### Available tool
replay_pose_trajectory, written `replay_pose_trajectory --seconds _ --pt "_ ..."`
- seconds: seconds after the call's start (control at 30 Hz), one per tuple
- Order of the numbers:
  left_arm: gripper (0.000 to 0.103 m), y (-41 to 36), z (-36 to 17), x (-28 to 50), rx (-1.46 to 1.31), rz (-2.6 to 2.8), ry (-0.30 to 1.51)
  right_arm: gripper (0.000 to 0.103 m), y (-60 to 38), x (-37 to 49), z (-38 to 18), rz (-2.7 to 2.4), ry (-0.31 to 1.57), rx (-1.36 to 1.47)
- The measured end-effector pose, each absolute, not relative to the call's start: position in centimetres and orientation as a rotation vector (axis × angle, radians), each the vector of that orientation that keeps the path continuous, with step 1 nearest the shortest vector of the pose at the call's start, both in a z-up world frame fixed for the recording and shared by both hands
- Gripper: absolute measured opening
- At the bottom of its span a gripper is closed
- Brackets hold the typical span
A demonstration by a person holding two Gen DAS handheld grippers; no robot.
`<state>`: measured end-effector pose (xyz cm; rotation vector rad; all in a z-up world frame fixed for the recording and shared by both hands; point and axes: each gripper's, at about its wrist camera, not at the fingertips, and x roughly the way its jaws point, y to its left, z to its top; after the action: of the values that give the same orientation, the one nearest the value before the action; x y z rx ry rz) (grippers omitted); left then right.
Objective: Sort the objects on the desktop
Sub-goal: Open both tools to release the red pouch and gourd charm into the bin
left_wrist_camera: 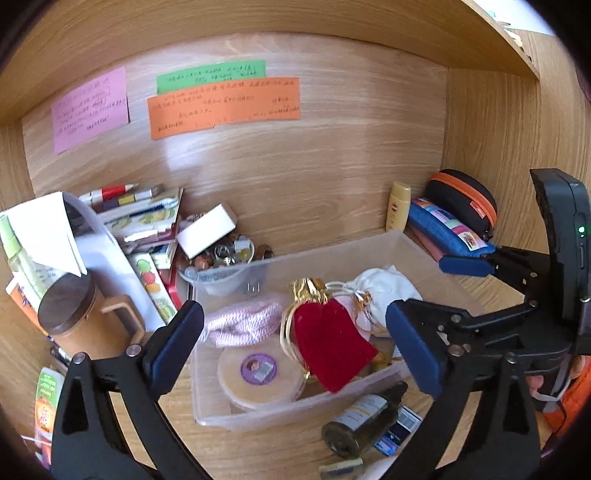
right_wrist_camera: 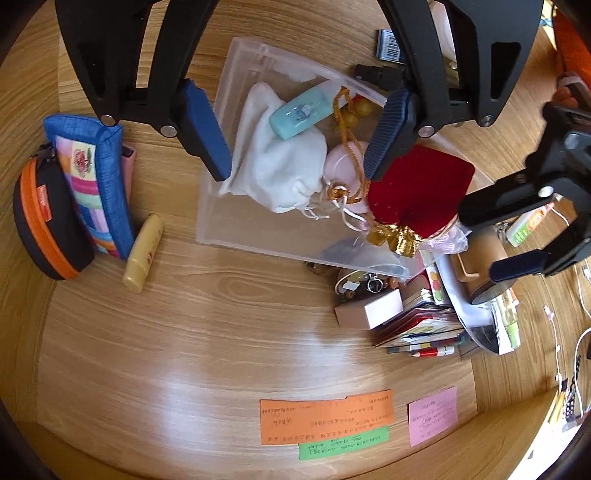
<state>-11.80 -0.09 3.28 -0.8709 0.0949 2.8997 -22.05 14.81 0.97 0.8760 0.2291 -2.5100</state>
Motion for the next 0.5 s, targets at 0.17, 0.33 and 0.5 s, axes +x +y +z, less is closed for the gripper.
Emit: replay_pose_trajectory --seconds 0.17,0.33,0.5 --pt "0.100 -1.1 3.4 -10.7 -0.908 2.921 0.084 0.083 15.2 -21.6 1.9 -2.510 0.213 0.883" --pt "0.102 -1.8 3.6 -8.9 -0.890 2.930 0.068 0.090 15.7 -19.7 3.2 -2.536 0.207 0.858" --pt "0.102 -1.7 2.9 -7.8 -0.906 2.917 0.089 0.099 16.0 -17.7 3.1 -2.569 0.245 0.839"
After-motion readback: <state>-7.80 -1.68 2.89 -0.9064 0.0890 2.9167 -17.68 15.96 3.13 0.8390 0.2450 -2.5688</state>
